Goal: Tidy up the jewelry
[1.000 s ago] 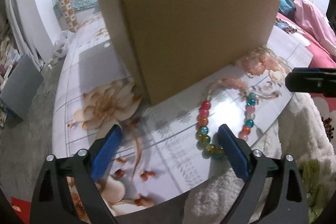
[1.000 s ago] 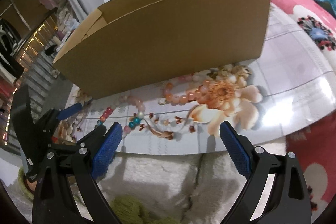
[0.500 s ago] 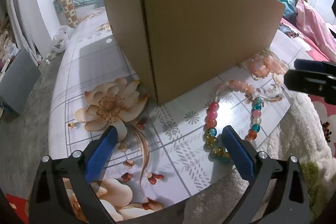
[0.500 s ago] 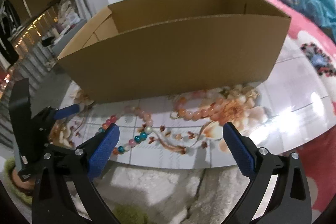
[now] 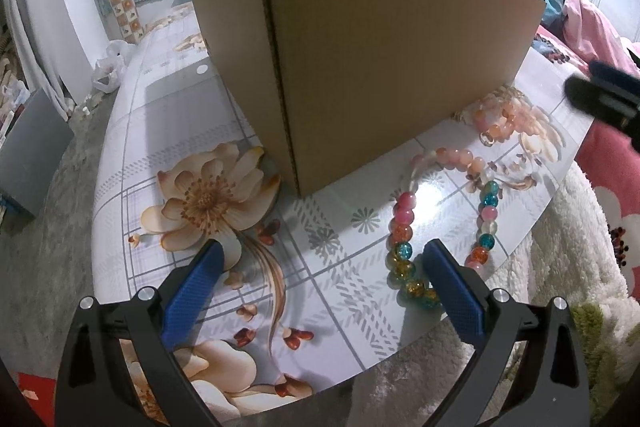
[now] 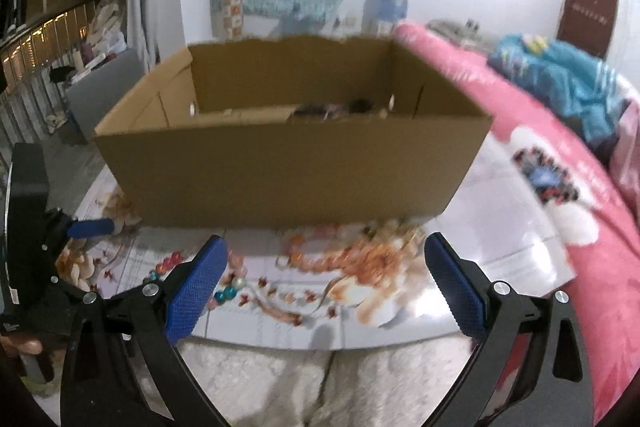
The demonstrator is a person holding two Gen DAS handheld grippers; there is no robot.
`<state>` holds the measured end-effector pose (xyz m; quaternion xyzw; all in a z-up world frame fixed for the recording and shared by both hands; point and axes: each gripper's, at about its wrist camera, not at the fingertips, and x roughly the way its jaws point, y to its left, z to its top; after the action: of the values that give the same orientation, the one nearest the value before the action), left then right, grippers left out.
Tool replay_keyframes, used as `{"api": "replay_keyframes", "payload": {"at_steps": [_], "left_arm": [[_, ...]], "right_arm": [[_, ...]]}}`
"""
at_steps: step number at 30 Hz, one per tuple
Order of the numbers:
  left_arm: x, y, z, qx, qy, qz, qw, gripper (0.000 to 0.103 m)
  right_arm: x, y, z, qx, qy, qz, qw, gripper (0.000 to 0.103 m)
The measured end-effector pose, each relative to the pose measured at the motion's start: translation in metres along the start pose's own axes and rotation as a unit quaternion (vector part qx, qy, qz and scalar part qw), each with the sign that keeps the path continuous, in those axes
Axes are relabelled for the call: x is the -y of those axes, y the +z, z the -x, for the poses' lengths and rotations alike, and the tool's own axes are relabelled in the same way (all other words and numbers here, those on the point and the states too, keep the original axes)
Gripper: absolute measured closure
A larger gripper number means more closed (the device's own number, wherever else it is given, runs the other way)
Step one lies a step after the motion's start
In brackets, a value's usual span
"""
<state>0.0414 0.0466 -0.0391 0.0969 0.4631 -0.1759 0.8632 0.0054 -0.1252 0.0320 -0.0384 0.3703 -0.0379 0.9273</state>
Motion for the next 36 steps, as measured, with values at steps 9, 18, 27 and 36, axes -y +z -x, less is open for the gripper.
{"api": "replay_keyframes", "payload": {"at_steps": [9, 18, 27, 36], "left_arm": [[-0.001, 0.000, -0.001, 0.000, 0.001, 0.007, 1.0000, 0.005], [0.001, -0.002, 0.003, 0.012, 0.002, 0.001, 0.9999, 0.006], [0.010, 0.000, 0.020, 0.052, -0.055, -0.020, 0.9969, 0.042], [0.030, 0.004, 0.007, 0.032, -0.053, -0.077, 0.9951, 0.067]], "right_arm": [[0.019, 0.003, 0.016, 0.059, 0.061, -0.032, 0.996, 0.008], [0.031, -0.013, -0.004, -0.006, 0.177, -0.114, 0.978, 0.014], [-0.003, -0.015, -0.034, -0.079, 0.226, -0.090, 0.967, 0.056], [-0.025, -0.017, -0.057, -0.131, 0.214, -0.066, 0.966, 0.080]]}}
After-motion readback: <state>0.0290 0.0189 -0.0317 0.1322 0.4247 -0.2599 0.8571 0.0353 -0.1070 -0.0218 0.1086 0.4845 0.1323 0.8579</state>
